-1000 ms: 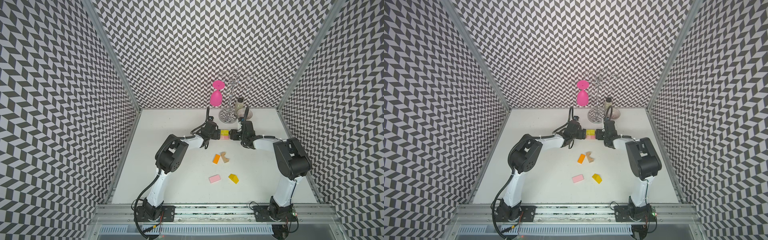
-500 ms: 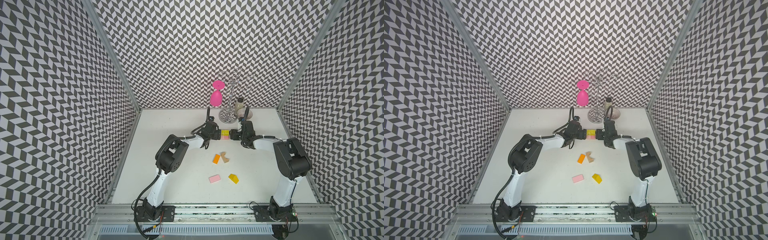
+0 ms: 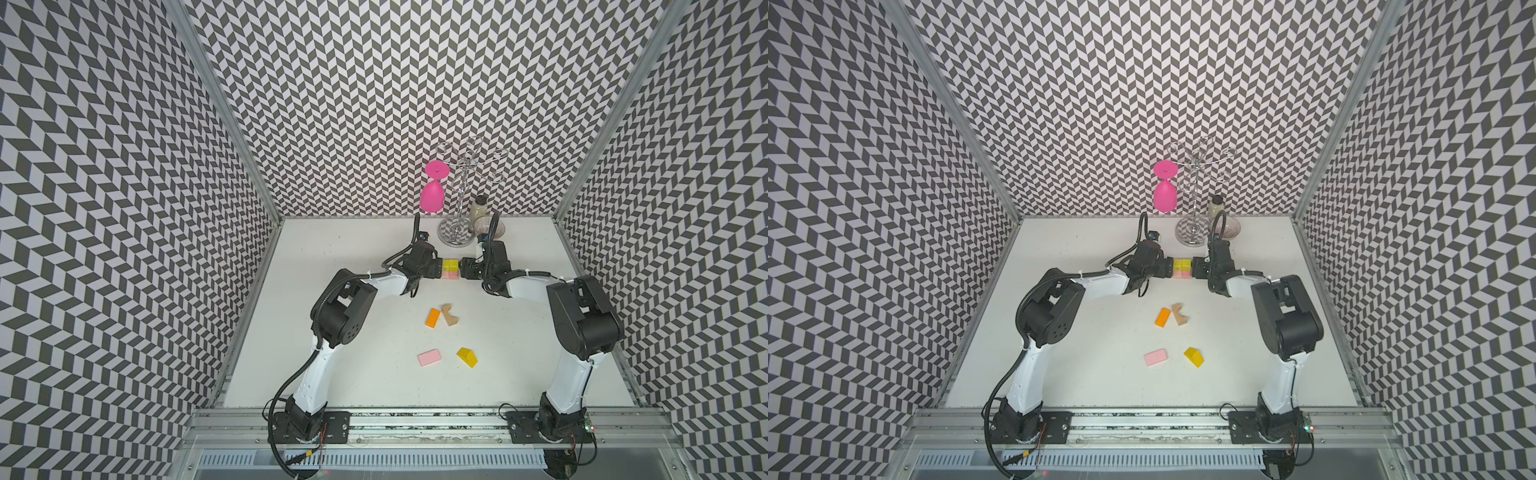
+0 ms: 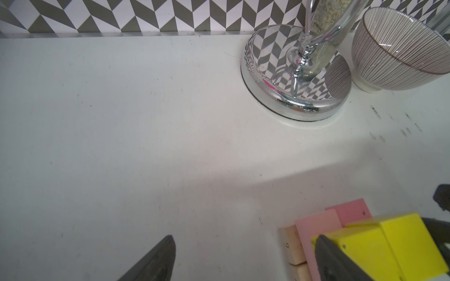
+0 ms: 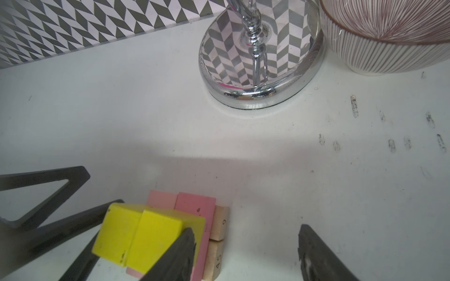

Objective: Build the wood block tower
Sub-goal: 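Press the yellow cubes between the left and right grippers to align them, then withdraw the left gripper while the right gripper moves toward the orange block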

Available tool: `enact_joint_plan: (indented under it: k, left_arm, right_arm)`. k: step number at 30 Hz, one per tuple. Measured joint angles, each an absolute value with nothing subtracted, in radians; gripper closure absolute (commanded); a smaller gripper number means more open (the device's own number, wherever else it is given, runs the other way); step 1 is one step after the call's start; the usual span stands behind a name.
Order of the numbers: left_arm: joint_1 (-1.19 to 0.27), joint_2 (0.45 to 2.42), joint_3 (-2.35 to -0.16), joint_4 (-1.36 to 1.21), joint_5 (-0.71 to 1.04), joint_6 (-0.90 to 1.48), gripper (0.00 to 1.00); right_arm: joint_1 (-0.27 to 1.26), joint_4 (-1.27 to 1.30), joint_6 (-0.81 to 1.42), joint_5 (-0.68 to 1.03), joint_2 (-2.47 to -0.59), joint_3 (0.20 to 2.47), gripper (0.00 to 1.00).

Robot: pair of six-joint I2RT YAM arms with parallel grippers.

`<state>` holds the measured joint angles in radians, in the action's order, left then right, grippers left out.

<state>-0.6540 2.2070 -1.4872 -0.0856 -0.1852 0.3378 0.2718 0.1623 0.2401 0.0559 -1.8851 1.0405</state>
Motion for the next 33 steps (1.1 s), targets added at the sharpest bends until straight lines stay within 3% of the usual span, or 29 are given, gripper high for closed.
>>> enact_joint_plan:
  k: [25, 33]
  left_arm:
    - [-0.652, 2.197, -1.487, -0.064, -0.197, 0.337, 0.1]
    - [-0.648, 1.95, -1.375, -0.036, -0.255, 0.337, 0.1]
  right_arm:
    - [0.244, 0.138, 0.257, 0.044, -1.887, 1.071, 0.32]
    - [0.231, 0.047, 0.283, -0.001, -1.677, 1.035, 0.29]
